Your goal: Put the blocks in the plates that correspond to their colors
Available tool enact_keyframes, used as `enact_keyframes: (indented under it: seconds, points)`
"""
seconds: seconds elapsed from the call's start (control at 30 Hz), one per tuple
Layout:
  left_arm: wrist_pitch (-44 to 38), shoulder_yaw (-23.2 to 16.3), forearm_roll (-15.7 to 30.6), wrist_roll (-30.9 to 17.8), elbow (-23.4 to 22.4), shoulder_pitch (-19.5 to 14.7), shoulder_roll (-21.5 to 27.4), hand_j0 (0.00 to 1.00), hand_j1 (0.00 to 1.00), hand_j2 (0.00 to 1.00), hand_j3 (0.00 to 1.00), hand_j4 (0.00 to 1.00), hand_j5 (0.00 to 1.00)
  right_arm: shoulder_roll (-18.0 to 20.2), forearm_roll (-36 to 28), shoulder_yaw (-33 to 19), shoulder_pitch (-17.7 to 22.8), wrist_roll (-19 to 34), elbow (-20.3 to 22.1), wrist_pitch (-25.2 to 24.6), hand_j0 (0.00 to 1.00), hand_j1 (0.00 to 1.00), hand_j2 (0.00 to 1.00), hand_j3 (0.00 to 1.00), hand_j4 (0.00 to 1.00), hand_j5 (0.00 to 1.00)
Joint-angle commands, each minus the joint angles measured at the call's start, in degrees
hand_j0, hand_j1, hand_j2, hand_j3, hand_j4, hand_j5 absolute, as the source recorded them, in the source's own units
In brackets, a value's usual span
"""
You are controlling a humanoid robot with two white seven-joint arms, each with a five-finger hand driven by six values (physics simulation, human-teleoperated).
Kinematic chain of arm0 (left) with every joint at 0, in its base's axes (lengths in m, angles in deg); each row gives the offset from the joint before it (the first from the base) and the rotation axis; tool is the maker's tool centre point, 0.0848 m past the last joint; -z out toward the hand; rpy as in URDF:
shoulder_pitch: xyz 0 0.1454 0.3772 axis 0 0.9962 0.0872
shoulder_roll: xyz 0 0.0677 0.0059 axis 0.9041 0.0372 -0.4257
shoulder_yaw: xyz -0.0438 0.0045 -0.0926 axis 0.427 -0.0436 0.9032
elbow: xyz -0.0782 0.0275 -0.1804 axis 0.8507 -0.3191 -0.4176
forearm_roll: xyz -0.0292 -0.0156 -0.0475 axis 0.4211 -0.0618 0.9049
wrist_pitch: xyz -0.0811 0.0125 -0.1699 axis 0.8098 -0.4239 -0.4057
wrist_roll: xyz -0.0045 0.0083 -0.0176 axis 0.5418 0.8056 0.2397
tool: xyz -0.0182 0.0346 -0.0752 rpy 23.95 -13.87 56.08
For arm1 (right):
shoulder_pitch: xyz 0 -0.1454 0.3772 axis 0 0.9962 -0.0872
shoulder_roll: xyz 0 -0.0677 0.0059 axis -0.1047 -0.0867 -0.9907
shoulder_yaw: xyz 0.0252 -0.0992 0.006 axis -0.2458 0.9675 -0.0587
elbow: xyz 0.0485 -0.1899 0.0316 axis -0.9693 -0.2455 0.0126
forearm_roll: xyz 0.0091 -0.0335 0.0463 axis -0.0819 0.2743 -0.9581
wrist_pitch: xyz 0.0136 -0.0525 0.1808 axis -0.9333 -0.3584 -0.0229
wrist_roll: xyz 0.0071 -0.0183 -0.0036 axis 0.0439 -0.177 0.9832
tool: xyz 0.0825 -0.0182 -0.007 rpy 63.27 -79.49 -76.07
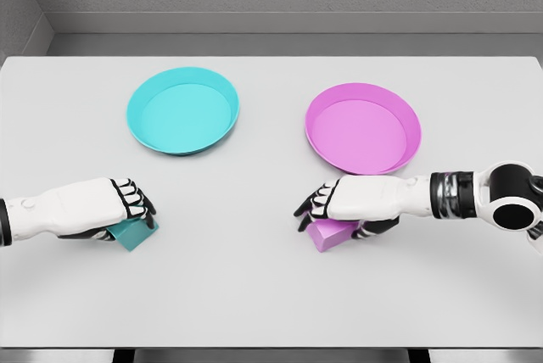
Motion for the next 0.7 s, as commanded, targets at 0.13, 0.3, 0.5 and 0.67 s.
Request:
enact_keyframes:
  seconds: [0.13,0.3,0.5,0.67]
  points:
    - [0.19,0.01,-0.77,-0.15,-0.05,-1.14,-0.05,0.34,0.34,0.34,0.34,0.34,0.34,0.15,0.22,0.0,0.0,0.05,0.2,-0.07,0.59,0.59,0.59,0.59,0.59,0.59]
    - [0.19,0.1,-0.33,0.11,-0.14,-4.31,-0.14,0.36,0.36,0.36,0.36,0.36,0.36,0.06,0.22,-0.09,-0.79,0.05,0.38,-0.07,0.59,0.59,0.59,0.59,0.59,0.59]
    - [0.19,0.1,-0.33,0.11,-0.93,-9.84,-3.83,0.38,0.38,0.38,0.38,0.38,0.38,-0.21,0.22,-0.18,-2.02,-0.04,0.38,-0.24,0.57,0.57,0.57,0.57,0.57,0.57]
    - [0.19,-0.17,-1.47,-0.15,-4.97,-14.76,-10.07,0.38,0.38,0.38,0.38,0.38,0.38,-0.21,-0.04,-0.88,-3.51,-0.13,0.38,-0.24,0.58,0.58,0.58,0.58,0.58,0.58]
